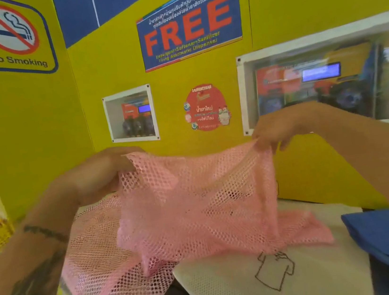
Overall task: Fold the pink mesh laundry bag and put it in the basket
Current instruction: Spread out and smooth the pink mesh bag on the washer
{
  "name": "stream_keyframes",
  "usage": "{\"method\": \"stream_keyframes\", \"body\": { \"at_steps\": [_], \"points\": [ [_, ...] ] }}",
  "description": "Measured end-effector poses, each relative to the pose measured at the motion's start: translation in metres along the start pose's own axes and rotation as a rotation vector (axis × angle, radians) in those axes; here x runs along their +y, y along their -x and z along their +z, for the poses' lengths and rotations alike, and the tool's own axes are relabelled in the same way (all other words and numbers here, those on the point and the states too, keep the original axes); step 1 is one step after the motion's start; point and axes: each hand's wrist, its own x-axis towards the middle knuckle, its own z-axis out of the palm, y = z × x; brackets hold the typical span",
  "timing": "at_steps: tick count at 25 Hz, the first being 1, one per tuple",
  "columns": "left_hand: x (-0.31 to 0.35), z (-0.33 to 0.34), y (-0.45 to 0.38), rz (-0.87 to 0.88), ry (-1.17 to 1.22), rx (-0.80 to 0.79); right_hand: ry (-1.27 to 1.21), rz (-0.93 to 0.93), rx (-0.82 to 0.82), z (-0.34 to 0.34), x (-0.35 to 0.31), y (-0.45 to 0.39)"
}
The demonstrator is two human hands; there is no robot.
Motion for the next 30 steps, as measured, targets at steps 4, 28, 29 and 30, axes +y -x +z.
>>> {"method": "stream_keyframes", "body": {
  "at_steps": [4,28,29,30],
  "points": [
    [-0.007,0.01,0.027,-0.056,-0.129,-0.455,-0.209,-0.001,-0.307,-0.02,0.03,0.025],
    [-0.085,0.067,-0.047,0.04,-0.854,0.286,0.097,-0.171,-0.264,0.104,-0.066,-0.028],
    [-0.074,0.066,-0.054,0.131,-0.826,0.298,-0.035,-0.15,-0.274,0.088,-0.061,-0.02],
    [-0.063,0.068,-0.06,0.233,-0.781,0.31,-0.166,-0.141,-0.29,0.075,-0.055,-0.011]
  ]
}}
